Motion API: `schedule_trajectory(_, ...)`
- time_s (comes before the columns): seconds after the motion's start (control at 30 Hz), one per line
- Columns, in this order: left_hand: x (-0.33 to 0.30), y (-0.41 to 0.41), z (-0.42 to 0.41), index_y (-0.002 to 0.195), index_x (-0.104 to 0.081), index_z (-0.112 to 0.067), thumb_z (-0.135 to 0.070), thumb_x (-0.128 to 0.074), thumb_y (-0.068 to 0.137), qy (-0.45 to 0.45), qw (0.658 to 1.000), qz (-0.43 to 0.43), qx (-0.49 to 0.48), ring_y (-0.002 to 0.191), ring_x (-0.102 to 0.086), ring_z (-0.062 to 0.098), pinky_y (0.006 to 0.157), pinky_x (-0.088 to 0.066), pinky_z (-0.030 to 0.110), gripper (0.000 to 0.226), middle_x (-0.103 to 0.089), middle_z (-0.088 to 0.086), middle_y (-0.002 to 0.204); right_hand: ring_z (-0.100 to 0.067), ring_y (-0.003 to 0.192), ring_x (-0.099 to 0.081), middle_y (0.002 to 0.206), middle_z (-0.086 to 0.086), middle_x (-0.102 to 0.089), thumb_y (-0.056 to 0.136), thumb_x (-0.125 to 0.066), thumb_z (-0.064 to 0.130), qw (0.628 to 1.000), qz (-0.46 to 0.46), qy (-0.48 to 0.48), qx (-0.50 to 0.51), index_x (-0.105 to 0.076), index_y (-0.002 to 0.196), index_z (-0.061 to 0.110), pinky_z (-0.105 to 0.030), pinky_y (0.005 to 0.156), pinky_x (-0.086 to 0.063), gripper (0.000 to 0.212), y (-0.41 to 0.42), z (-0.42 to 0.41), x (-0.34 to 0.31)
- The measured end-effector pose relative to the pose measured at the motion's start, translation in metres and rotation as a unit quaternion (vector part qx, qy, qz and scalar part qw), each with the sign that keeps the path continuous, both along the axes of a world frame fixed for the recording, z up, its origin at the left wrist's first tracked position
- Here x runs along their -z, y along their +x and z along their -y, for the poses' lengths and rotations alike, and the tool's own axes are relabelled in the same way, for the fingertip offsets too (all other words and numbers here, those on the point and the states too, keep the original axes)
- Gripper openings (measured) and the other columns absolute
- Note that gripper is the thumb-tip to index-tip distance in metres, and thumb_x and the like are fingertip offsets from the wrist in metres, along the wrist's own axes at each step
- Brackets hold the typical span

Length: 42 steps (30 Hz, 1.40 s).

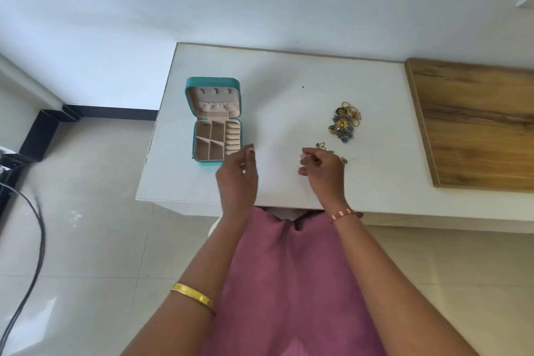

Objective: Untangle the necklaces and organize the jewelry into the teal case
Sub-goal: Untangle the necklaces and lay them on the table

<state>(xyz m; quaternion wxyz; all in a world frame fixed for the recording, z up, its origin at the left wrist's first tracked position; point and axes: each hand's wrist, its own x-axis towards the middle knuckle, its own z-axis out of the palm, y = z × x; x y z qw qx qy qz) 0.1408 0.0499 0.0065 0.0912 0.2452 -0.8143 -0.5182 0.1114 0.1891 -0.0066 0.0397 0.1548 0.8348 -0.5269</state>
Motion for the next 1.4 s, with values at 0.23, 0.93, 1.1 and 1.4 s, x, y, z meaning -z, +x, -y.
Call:
schedule_trajectory(0.23,0.013,-0.001,-0.064,0.114,-0.066,-0.011,-0.015,-0.049,0.094,0.049,0.99,0.053,0.124,0.091,-0.059,0.007,0.072,-0.035,0.002,0.026,-0.069,0.005,0.11,-0.023,0.082,-0.064,0.094,-0.013,-0.068,0.085,-0.057,0.002,0.993,-0.011,0.098,0.057,-0.069,0.099,0.006,-0.031,0.079,-0.053,0.019,-0.002,-0.059,0.015)
schedule_trajectory(0.93,0.02,-0.004,-0.085,0.119,-0.06,-0.004,-0.002,-0.052,0.089,0.214,0.947,0.156,0.181,0.095,-0.059,0.014,0.092,-0.049,0.032,0.031,-0.065,0.003,0.102,-0.014,0.075,-0.059,0.085,-0.008,-0.068,0.087,-0.06,0.009,0.996,-0.043,0.078,0.016,-0.067,0.086,0.003,-0.007,0.058,-0.038,0.009,-0.007,-0.073,0.014)
schedule_trajectory(1.1,-0.007,-0.007,-0.084,0.122,-0.058,-0.008,-0.004,-0.051,0.091,0.215,0.95,0.117,0.192,0.096,-0.058,0.017,0.089,-0.049,0.032,0.032,-0.063,0.005,0.108,-0.018,0.076,-0.063,0.085,-0.01,-0.069,0.088,-0.057,0.009,0.997,-0.073,0.028,0.005,-0.063,0.084,0.004,-0.019,0.068,-0.049,0.009,-0.009,-0.07,-0.02)
schedule_trajectory(1.4,-0.053,-0.016,-0.083,0.125,-0.057,-0.015,-0.004,-0.048,0.091,0.173,0.954,0.032,0.244,0.096,-0.058,0.006,0.087,-0.045,0.02,0.036,-0.064,0.001,0.117,-0.025,0.073,-0.066,0.073,-0.009,-0.066,0.087,-0.056,0.004,0.989,-0.137,-0.047,-0.016,-0.06,0.079,0.008,-0.04,0.075,-0.056,0.01,-0.005,-0.057,-0.087)
